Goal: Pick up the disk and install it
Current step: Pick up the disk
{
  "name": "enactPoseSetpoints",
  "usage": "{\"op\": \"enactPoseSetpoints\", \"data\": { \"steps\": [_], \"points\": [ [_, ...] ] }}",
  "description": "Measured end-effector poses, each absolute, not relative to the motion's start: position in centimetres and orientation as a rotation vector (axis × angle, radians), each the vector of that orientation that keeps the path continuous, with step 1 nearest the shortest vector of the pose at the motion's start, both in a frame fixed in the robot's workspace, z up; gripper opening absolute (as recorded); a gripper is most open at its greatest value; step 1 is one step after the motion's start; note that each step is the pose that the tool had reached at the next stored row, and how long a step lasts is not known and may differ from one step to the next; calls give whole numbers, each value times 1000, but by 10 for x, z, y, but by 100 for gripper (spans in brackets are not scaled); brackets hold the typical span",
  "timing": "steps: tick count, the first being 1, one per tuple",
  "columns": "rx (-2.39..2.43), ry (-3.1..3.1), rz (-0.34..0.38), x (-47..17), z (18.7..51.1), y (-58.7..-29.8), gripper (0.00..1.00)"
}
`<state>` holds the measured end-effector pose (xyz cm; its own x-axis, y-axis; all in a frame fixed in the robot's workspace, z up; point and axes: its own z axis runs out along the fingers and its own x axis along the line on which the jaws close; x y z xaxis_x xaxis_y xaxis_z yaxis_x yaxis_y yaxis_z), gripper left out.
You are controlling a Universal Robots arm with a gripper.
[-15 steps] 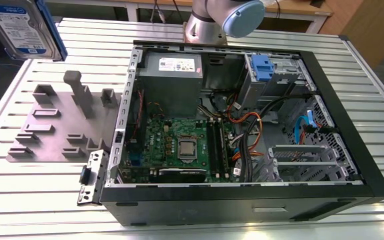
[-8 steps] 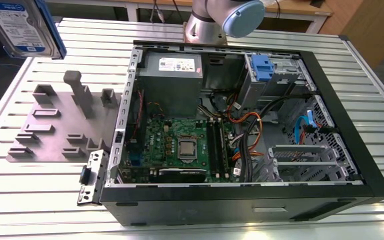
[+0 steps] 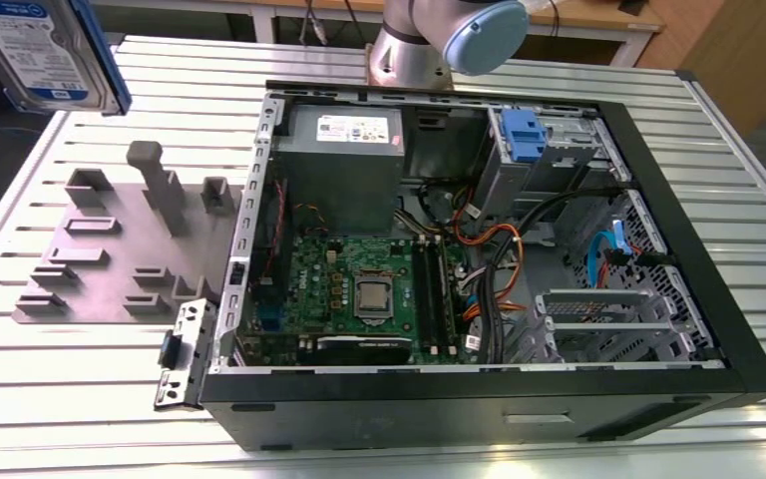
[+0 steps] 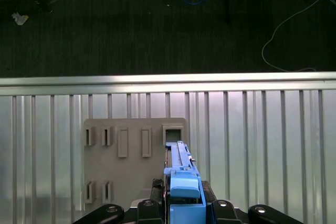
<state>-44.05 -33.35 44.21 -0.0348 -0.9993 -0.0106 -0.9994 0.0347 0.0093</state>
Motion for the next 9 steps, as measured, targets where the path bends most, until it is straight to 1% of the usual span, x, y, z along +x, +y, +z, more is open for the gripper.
{"op": "enactPoseSetpoints", "data": {
  "steps": [9],
  "points": [
    [-2182,2259,22,-441,446,-333,37]
  ]
}}
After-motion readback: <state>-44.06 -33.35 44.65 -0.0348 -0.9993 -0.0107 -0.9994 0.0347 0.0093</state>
